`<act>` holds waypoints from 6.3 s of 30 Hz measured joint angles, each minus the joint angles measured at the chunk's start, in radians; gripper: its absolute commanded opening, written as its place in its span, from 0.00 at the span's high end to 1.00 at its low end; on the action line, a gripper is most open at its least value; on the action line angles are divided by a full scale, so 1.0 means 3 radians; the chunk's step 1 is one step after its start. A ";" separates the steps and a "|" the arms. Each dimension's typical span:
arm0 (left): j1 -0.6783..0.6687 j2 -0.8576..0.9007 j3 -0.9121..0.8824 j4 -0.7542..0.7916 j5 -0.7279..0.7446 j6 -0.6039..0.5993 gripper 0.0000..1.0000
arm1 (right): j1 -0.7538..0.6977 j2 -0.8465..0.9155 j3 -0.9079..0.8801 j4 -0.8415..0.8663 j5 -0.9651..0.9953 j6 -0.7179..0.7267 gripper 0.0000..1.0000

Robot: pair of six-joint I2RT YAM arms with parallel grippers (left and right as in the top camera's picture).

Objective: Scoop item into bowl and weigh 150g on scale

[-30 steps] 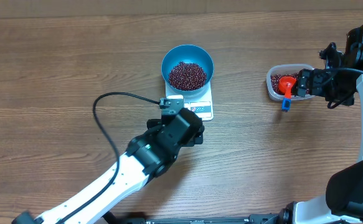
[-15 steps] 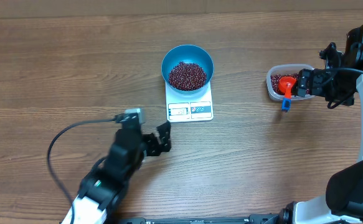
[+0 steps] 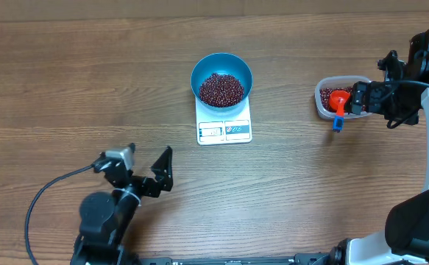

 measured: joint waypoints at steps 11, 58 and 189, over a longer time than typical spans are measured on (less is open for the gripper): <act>0.0510 -0.0534 -0.0352 0.0415 0.0041 0.0024 0.00 | 0.0000 0.0000 0.0000 -0.0001 0.0000 -0.0001 0.00; 0.0827 -0.1058 -0.0902 0.0226 0.0047 0.0970 0.00 | 0.0000 0.0000 0.0000 0.0000 0.0000 -0.0003 0.00; 0.0827 -0.1058 -0.0902 0.0225 0.0047 0.0970 0.00 | 0.0736 -0.5617 -0.5399 0.4362 0.0399 0.0763 0.00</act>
